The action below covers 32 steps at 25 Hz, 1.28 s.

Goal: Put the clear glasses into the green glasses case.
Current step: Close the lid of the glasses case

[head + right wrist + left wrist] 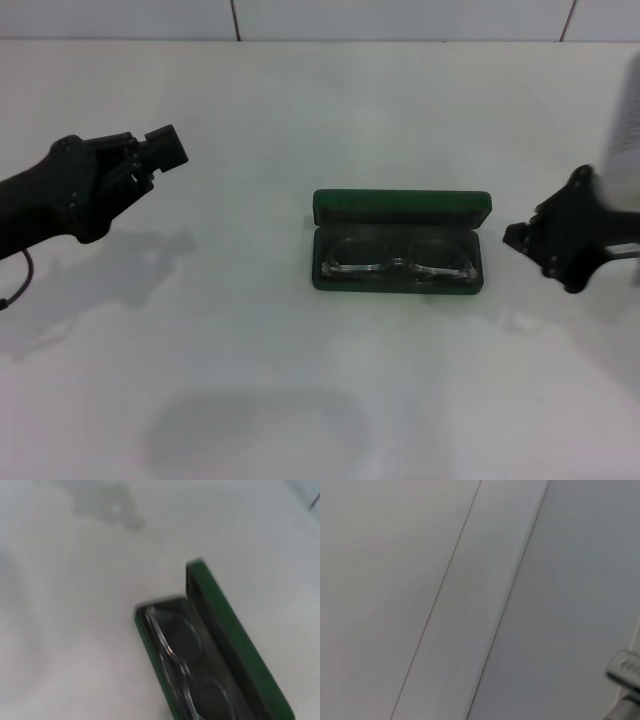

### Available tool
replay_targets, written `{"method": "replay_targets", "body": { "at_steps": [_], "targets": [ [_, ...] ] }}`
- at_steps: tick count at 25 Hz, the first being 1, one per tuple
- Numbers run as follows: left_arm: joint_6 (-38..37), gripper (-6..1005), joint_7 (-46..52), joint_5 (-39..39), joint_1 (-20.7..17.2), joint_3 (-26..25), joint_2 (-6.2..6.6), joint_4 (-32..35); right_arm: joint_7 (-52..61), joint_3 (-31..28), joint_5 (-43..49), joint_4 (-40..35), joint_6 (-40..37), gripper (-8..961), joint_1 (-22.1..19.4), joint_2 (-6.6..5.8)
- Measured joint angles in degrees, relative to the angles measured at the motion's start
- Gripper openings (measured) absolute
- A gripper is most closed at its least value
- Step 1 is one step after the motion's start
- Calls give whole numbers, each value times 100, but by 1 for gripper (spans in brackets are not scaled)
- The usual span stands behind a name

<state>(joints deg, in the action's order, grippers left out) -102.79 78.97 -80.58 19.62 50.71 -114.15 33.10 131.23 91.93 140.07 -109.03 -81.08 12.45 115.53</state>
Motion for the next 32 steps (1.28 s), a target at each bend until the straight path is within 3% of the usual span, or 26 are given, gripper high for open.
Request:
{"method": "replay_targets", "body": {
  "at_steps": [4, 8, 9, 10, 15, 20, 23, 25, 28, 32],
  "targets": [
    [22, 89, 69, -237, 191, -22, 122, 0, -1201, -1367, -1755, 146, -471, 19, -403, -5],
    [56, 90, 91, -372, 654, -19, 92, -1, -2285, -3195, -3355, 1096, -1433, 35, -488, -8],
    [56, 91, 91, -372, 654, -19, 92, -1, -2285, -3195, -3355, 1096, -1433, 39, -488, -8],
    [64, 91, 98, -412, 858, -18, 65, 3, -2919, -4249, -3970, 1846, -1979, 43, -423, -9],
    [163, 120, 281, -570, 1231, 16, 55, 4, -3550, -5730, -4191, 2718, -2441, 63, -293, -15],
    [418, 161, 438, -904, 1517, 19, -62, 26, -3855, -6201, -4390, 3386, -2424, 363, -293, -10],
    [856, 298, 667, -1467, 1807, 27, -170, 108, -4150, -6283, -4497, 3789, -2408, 503, -285, -11],
    [1227, 389, 1052, -2088, 2125, 33, -252, 189, -4311, -6296, -4502, 3952, -2366, 530, -288, -11],
    [1707, 436, 1317, -2857, 2520, 37, -428, 233, -4391, -6329, -4351, 4078, -2264, 570, -292, -12],
    [2188, 483, 1329, -3050, 2675, 122, -533, 172, -4398, -6362, -4202, 4140, -2044, 624, -338, -14]
  ]
}}
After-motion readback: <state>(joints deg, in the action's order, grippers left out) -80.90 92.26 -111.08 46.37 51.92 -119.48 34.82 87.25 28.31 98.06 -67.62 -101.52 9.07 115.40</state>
